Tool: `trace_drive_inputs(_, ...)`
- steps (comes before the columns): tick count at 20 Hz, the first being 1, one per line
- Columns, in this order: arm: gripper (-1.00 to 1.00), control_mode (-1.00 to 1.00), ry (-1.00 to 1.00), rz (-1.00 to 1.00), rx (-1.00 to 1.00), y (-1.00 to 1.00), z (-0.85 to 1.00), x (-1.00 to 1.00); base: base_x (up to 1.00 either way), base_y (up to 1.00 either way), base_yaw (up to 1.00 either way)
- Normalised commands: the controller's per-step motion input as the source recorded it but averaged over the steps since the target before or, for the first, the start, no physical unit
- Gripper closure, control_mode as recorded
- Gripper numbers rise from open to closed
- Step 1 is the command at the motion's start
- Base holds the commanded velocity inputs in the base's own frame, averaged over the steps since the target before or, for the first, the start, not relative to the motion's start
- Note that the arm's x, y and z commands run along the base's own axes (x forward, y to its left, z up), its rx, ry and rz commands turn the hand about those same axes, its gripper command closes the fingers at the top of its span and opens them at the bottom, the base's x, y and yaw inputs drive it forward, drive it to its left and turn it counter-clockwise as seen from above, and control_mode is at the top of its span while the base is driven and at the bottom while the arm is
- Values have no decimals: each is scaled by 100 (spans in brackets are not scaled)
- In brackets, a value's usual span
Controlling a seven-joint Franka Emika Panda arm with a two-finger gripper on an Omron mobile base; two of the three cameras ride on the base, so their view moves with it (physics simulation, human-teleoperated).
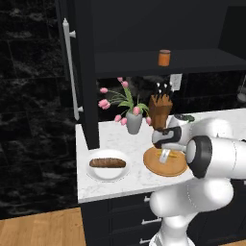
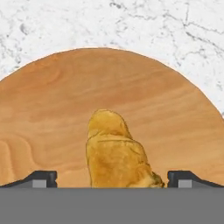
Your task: From the different types of pastries on the counter, select a croissant and place it on the cutting board. Then retrieve a jar of jam from the cabinet and place it alongside the croissant on the cutting board.
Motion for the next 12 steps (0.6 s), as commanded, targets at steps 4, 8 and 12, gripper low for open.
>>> trace_drive_inputs(4, -100, -100, 1, 11, 0, -13, -68, 8, 0, 0, 0)
trace_drive_inputs(8, 100, -100, 0, 13, -2, 0, -78, 0, 0, 0, 0)
trace_drive_inputs(12, 100, -100, -3, 18, 0, -9, -43, -19, 0, 0, 0)
